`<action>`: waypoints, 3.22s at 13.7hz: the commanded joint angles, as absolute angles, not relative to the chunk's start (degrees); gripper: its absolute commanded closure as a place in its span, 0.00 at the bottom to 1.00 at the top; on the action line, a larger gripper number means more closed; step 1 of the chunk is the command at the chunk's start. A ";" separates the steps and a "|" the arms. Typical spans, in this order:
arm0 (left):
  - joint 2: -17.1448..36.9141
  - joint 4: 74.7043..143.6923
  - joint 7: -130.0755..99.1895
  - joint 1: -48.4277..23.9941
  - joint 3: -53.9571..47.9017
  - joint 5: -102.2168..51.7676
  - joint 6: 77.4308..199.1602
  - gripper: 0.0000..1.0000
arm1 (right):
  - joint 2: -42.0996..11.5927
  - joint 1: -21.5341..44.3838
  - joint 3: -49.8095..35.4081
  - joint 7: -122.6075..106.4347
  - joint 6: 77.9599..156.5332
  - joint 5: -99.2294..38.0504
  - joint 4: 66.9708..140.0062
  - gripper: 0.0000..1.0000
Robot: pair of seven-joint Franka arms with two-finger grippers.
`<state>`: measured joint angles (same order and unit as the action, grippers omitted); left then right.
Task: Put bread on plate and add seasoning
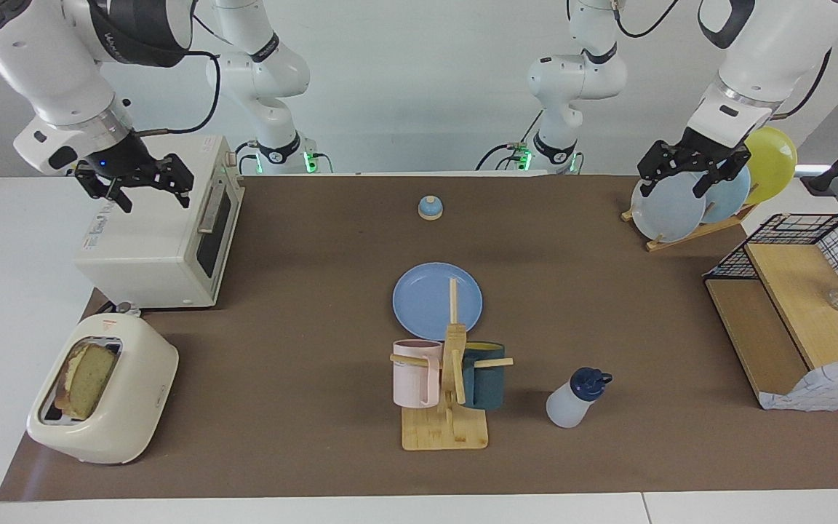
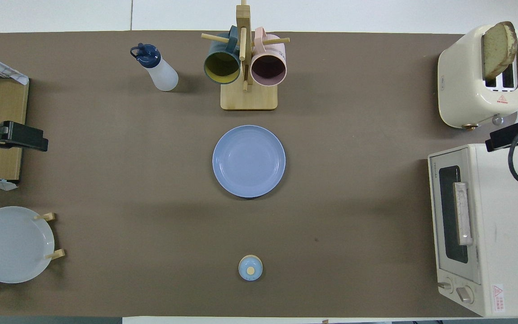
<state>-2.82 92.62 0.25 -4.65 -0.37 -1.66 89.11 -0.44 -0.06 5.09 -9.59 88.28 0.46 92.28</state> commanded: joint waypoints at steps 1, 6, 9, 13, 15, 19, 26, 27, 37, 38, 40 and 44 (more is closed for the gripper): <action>-3.51 93.25 -0.09 -5.01 -0.09 -1.67 88.59 0.00 | -0.09 -0.18 5.10 -10.28 88.94 -0.53 92.46 0.00; -3.95 94.48 -0.17 -5.27 -0.09 -1.76 93.60 0.00 | -0.09 0.00 5.10 -9.59 89.73 0.08 92.55 0.00; -4.04 95.01 -0.52 -5.45 -0.52 -1.58 93.87 0.00 | -0.26 -0.18 5.01 -12.37 102.88 0.26 94.48 0.00; -5.80 99.73 -3.59 -6.59 -1.14 -1.67 98.84 0.00 | -0.17 -0.79 5.10 -22.06 114.50 0.44 99.92 0.00; -8.34 106.75 -3.95 -7.90 -1.23 -1.93 109.29 0.00 | -3.85 -3.24 5.10 -22.50 119.42 -0.26 99.50 0.00; -10.28 117.14 -3.96 -8.70 -1.23 -1.93 125.82 0.00 | -7.56 -5.44 5.01 -23.20 128.82 -0.97 100.19 0.00; -8.27 129.80 -7.56 -13.36 -1.05 -1.58 153.41 0.00 | -15.54 -6.50 4.75 -28.92 148.60 -10.63 99.14 0.00; -6.52 130.95 -7.38 -13.36 -1.05 -1.58 158.76 0.00 | -16.69 -6.42 4.75 -28.92 149.32 -12.37 99.14 0.00; 9.48 132.37 -7.21 -17.57 -0.70 -1.93 183.14 0.00 | -17.23 -6.24 4.75 -31.29 148.27 -12.66 98.52 0.98; 11.67 132.28 -7.21 -18.36 -0.62 -2.02 186.04 0.00 | -17.23 -6.33 4.75 -31.99 148.18 -12.31 98.44 1.00; 14.75 131.66 -7.21 -18.72 -0.44 -2.72 189.83 0.00 | -17.14 -6.42 4.75 -33.92 147.31 -12.13 98.44 1.00; 21.59 127.46 -7.21 -32.37 11.72 -10.25 194.06 0.00 | -17.23 -6.94 4.75 -37.35 132.50 -10.38 88.80 1.00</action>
<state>17.13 131.29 -7.05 -23.47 3.59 -5.74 191.52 -17.25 -6.11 5.14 -35.25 140.89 -11.55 95.01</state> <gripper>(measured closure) 0.000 0.894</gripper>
